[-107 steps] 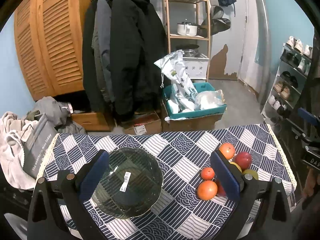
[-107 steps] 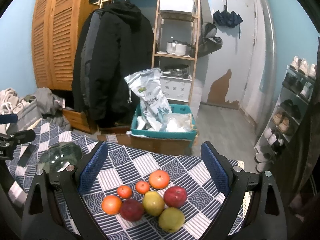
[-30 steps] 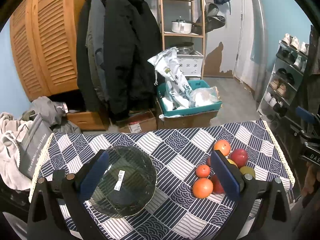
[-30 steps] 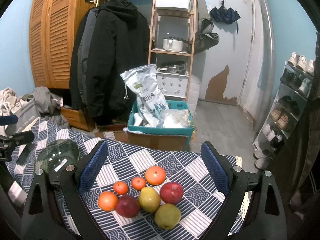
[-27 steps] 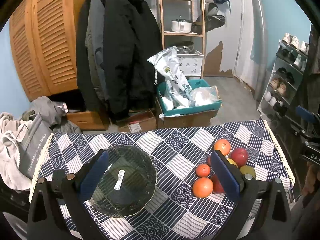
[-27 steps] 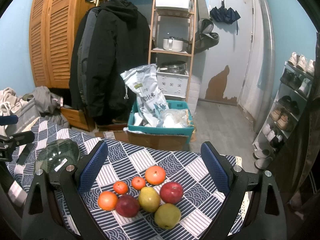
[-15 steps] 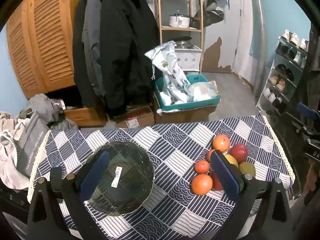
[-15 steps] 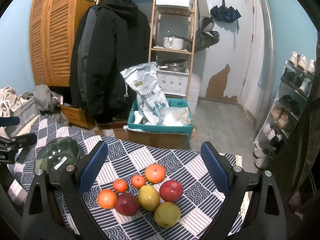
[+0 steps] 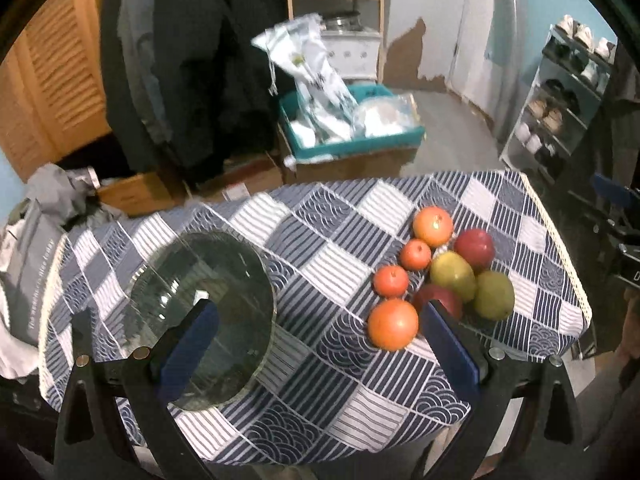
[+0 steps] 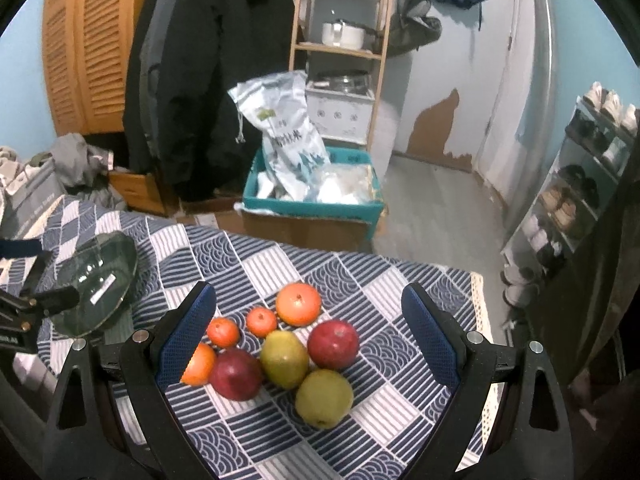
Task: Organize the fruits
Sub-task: 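Move the left tool toward the large orange while the right tool approaches the green pear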
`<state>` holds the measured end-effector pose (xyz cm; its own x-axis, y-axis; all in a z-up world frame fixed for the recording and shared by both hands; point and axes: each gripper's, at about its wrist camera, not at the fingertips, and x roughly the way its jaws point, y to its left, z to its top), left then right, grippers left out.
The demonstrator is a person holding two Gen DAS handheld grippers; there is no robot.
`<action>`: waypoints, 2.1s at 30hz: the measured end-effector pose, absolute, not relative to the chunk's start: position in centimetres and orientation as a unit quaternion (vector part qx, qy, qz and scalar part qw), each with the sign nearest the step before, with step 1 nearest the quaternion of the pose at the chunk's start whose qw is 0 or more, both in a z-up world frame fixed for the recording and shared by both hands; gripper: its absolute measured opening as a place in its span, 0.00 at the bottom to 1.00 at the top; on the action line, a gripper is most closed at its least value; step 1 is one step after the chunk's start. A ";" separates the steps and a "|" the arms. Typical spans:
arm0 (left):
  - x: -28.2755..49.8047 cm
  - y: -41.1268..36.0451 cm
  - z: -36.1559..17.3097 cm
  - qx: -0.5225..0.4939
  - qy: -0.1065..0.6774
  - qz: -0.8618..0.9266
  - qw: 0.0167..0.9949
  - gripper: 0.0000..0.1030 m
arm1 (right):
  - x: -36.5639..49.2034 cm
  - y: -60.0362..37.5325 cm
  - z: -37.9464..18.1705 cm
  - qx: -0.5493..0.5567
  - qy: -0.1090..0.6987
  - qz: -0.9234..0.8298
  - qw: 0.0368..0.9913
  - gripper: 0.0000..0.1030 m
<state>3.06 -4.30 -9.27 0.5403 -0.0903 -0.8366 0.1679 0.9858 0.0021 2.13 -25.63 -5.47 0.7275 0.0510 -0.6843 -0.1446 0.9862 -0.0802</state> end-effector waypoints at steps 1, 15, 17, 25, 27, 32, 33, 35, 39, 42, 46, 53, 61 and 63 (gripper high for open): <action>3.2 -4.4 -9.9 0.042 0.482 -0.071 0.872 0.99 | 2.2 -25.8 -5.8 -0.062 0.374 0.052 0.924 0.90; 4.5 -7.0 -14.8 0.077 0.523 -0.087 0.845 0.99 | 3.9 -28.4 -11.9 -0.037 0.477 0.027 0.878 0.90; 4.7 -7.4 -15.6 0.083 0.529 -0.089 0.840 0.99 | 4.0 -28.8 -12.8 -0.029 0.490 0.027 0.871 0.89; 5.6 -9.0 -18.6 0.098 0.549 -0.099 0.824 0.99 | 4.9 -29.8 -16.8 -0.016 0.540 0.027 0.841 0.89; 5.7 -9.4 -19.3 0.102 0.553 -0.101 0.821 0.99 | 5.0 -29.8 -17.8 -0.016 0.552 0.030 0.833 0.89; 6.3 -9.9 -21.1 0.097 0.567 -0.105 0.811 0.97 | 5.2 -29.4 -19.8 -0.026 0.572 0.037 0.819 0.89; 6.4 -10.0 -21.3 0.098 0.569 -0.108 0.809 0.97 | 5.2 -29.3 -20.1 -0.028 0.575 0.037 0.817 0.89; 6.4 -10.2 -21.7 0.101 0.568 -0.112 0.809 0.97 | 5.4 -29.2 -20.8 -0.033 0.581 0.037 0.812 0.89; 6.7 -10.7 -22.6 0.112 0.570 -0.119 0.805 0.97 | 5.8 -28.9 -21.7 -0.037 0.591 0.039 0.805 0.89; 7.0 -10.6 -23.3 0.106 0.577 -0.124 0.800 0.97 | 6.1 -28.7 -22.5 -0.039 0.598 0.040 0.800 0.89; 7.4 -10.4 -23.7 0.091 0.583 -0.137 0.796 0.97 | 6.4 -28.5 -23.5 -0.043 0.607 0.042 0.793 0.89; 7.7 -10.9 -24.7 0.095 0.592 -0.158 0.785 0.93 | 7.3 -28.7 -24.5 -0.037 0.618 0.043 0.785 0.89; 8.1 -11.5 -26.5 0.095 0.602 -0.169 0.775 0.93 | 8.4 -29.3 -25.3 -0.022 0.625 0.048 0.779 0.72; 8.0 -11.6 -26.6 0.096 0.598 -0.174 0.776 0.90 | 8.5 -29.7 -25.3 -0.014 0.625 0.049 0.779 0.72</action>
